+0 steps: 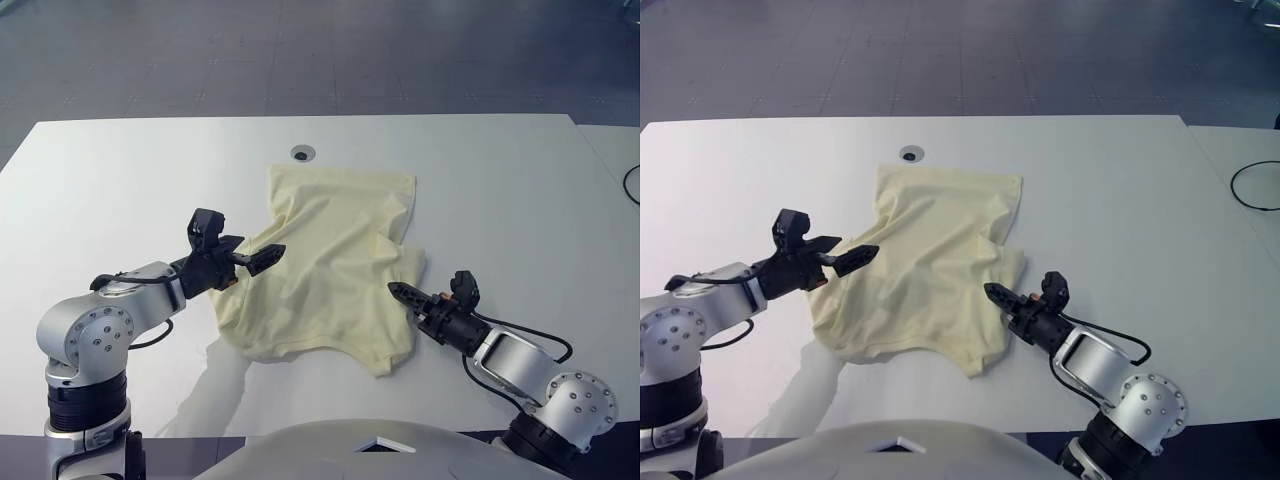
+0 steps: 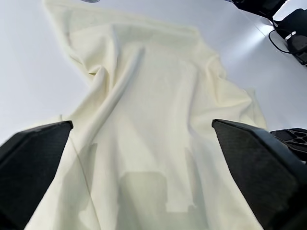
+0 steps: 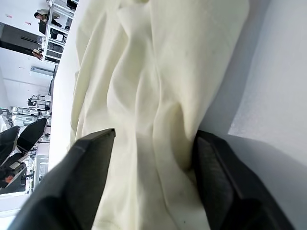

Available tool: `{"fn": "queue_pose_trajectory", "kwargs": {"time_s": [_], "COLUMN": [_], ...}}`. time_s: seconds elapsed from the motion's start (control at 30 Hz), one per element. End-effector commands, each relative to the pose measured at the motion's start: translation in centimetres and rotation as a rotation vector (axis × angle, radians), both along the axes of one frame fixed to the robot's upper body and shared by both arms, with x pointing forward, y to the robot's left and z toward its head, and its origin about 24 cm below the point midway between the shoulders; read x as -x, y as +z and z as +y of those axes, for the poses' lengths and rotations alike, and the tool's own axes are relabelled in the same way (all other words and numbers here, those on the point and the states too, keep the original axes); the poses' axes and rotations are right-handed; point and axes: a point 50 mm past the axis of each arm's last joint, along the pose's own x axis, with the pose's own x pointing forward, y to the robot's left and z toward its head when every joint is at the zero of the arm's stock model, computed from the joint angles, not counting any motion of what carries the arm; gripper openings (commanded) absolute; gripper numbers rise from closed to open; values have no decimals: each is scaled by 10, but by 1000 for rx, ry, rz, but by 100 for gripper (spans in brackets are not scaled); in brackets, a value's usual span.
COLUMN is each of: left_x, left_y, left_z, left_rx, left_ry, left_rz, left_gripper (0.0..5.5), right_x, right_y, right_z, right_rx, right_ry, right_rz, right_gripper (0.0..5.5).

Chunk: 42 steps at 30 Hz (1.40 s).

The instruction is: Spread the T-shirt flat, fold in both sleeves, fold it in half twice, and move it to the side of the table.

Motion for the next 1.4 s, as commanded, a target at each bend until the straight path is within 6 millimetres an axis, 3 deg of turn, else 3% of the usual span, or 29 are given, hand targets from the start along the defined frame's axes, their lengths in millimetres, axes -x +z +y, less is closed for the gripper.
{"fn": "queue_pose_trajectory", "kwargs": {"time_s": [0.03,0.23,0.4,0.6,0.8,0.93,1.03,1.17,1.4], "left_x": [3,4,3,11,18,19,20,17,15], "left_y": [-3,-6,-6,-10,-17,-18,-19,-19,-20], "left_z": [1,-2,-2,-5,-12,-14,-17,-20,-21], "left_rx": [-8,-1,0,2,-9,-3,1,3,4], "left_ry": [24,25,21,48,31,33,35,18,13], "left_rz": [1,6,9,11,36,38,38,39,42], "left_gripper": [540,540,540,540,540,540,540,540,540], "right_x": [10,9,-2,-35,-37,-29,-31,-36,-46], "right_y": [-15,-4,7,31,63,65,54,46,57], "right_z": [-1,-13,-34,-45,-13,13,27,46,77], "right_rx": [-48,-37,24,139,348,457,508,547,718], "right_ry": [-96,-120,-155,-79,136,279,349,407,522], "right_rz": [135,176,169,45,-160,-236,-235,-274,-478], "right_gripper": [202,90,4,2,2,2,2,77,184]}}
